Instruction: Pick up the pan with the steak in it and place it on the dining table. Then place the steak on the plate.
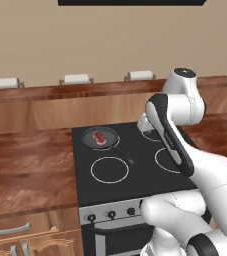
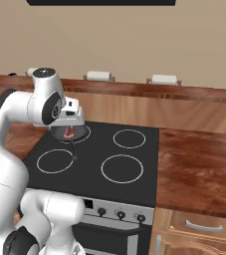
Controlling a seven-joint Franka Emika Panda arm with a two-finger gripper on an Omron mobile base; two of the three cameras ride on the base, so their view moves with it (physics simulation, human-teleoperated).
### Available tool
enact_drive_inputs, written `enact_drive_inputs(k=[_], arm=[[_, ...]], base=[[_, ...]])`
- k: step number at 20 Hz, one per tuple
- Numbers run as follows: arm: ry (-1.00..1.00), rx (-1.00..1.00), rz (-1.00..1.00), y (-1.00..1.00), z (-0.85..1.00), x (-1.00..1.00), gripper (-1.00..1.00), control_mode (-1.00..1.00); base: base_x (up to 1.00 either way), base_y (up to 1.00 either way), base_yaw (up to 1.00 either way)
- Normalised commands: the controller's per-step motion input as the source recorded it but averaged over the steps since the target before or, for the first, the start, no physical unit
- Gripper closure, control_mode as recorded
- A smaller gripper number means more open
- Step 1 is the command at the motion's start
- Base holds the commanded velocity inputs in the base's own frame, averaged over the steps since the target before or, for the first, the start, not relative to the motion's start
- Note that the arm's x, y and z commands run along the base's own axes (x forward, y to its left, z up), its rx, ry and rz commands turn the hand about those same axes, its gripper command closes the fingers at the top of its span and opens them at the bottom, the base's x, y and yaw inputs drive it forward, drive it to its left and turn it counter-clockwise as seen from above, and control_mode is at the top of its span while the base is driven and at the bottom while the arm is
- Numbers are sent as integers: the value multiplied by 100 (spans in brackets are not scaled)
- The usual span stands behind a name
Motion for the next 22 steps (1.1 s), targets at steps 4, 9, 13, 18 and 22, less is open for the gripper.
enact_drive_inputs(k=[4,9,13,18,22], arm=[[0,0,12,10,-27,25,-100,-100],[0,0,10,5,-29,6,-100,-100],[2,-2,5,9,-15,-2,-100,-100],[0,-7,3,17,-21,0,-100,-100],[0,-8,2,16,-32,0,-100,-100]], base=[[0,0,0],[0,0,0],[0,0,0],[0,0,0],[0,0,0]])
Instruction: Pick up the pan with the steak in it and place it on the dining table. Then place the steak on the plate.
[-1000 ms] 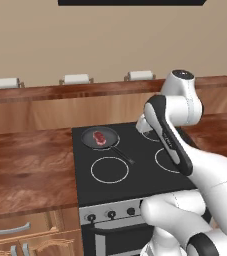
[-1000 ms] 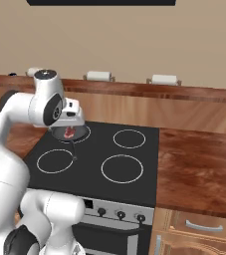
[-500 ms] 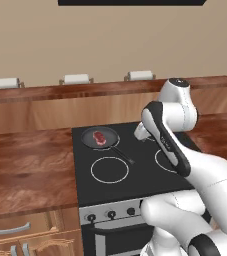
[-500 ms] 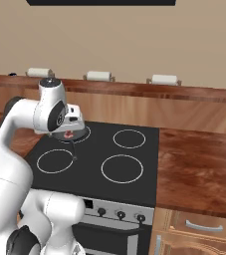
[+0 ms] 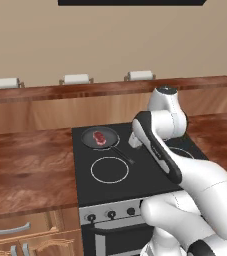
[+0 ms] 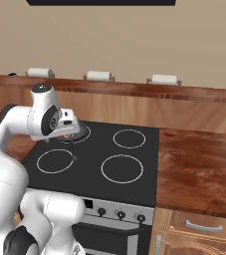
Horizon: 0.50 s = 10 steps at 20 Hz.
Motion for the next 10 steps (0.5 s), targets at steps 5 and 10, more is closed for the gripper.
enact_drive_inputs(k=[5,10], arm=[[0,-4,3,10,-37,2,-100,-100],[0,0,5,3,-38,13,-100,-100]], base=[[0,0,0],[0,0,0]])
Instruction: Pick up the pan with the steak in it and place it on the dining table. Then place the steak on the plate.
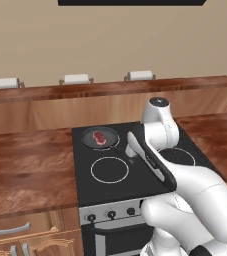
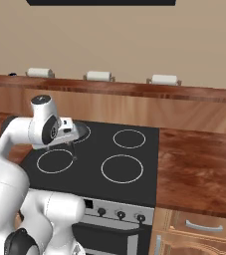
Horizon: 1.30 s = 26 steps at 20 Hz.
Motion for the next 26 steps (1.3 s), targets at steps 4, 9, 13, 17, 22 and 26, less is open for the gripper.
enact_drive_inputs(k=[4,9,13,17,22,26], arm=[[0,0,6,0,-31,21,-100,-100],[0,0,5,0,-29,32,-100,-100],[0,0,4,0,-29,37,-100,-100],[0,0,3,0,-28,34,-100,-100],[0,0,3,1,-26,30,-100,-100],[0,0,1,5,-25,30,-100,-100]], base=[[0,0,0],[0,0,0],[0,0,0],[0,0,0],[0,0,0],[0,0,0]])
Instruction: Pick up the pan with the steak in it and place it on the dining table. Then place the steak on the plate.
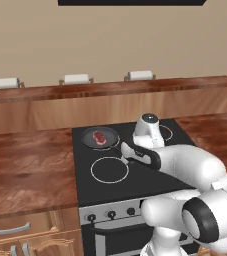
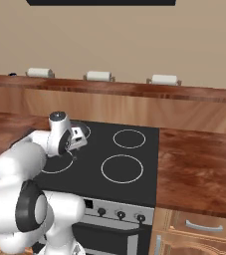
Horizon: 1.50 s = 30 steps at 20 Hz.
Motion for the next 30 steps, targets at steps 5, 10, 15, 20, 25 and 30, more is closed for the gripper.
enact_drive_inputs(k=[5,10,15,20,25,30], arm=[[0,0,0,11,-23,32,-100,-100],[0,0,0,10,-22,26,-100,-100],[-1,0,0,0,-5,3,-100,-100],[0,0,0,0,-12,12,-100,-100],[0,3,0,0,-26,16,-100,-100],[0,4,0,0,-25,18,-100,-100]], base=[[0,0,0],[0,0,0],[0,0,0],[0,0,0],[0,0,0],[0,0,0]])
